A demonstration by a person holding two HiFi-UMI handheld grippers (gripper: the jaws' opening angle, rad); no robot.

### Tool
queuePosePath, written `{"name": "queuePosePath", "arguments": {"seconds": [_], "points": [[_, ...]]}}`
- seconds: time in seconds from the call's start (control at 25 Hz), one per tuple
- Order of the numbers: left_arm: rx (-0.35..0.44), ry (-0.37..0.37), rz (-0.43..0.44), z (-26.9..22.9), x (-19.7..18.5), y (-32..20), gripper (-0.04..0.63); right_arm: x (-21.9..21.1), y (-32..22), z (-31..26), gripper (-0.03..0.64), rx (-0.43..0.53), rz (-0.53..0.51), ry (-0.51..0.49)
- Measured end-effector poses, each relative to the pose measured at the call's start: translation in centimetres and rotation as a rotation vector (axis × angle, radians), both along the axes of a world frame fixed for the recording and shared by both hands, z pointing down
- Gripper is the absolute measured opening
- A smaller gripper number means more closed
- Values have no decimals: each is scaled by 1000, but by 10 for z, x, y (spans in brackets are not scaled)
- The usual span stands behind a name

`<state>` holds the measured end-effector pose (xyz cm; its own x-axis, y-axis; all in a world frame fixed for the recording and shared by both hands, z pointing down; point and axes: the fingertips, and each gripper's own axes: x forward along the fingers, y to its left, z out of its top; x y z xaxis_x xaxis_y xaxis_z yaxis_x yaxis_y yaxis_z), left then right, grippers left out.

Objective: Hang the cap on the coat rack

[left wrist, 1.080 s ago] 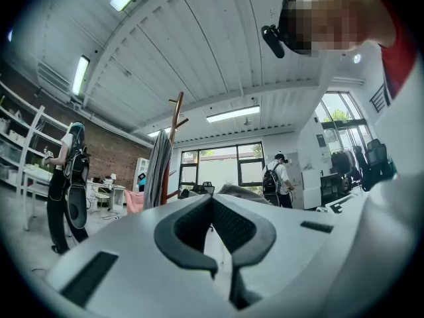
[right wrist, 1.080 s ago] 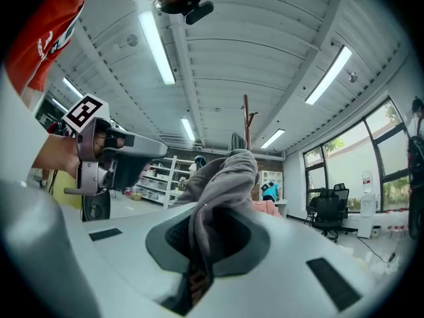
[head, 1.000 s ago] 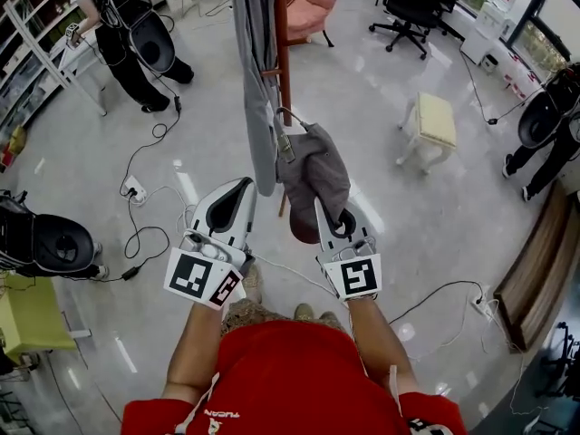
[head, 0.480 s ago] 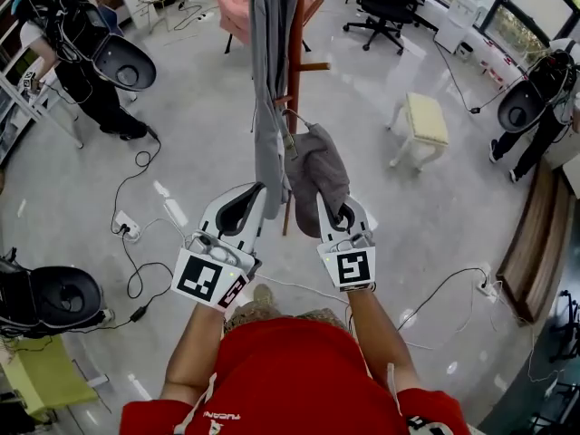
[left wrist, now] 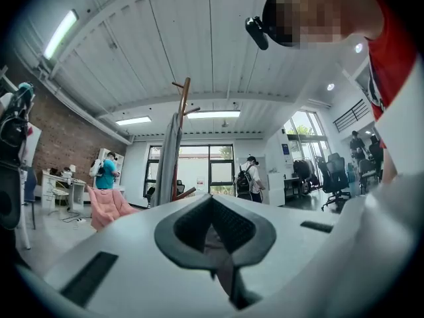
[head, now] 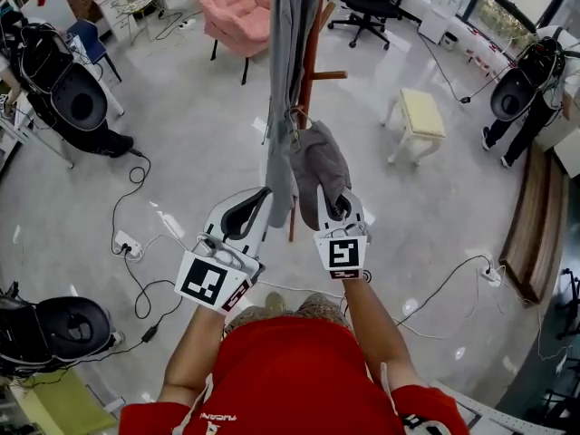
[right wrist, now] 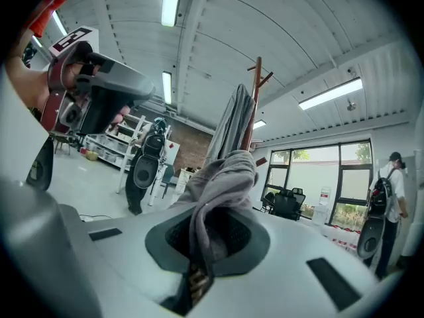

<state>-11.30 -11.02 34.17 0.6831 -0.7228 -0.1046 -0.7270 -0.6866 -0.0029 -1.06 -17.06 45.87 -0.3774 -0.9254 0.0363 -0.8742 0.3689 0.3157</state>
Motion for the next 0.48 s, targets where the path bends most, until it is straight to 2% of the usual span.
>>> {"name": "queuePosePath", "arguments": {"seconds": [0.24, 0.48], "points": [[-15, -3, -10, 1, -15, -11, 9, -14, -19, 10, 35, -22, -2, 52], [-28, -15, -18, 4, -15, -29, 9, -14, -35, 38, 35, -35, 46, 159]]}}
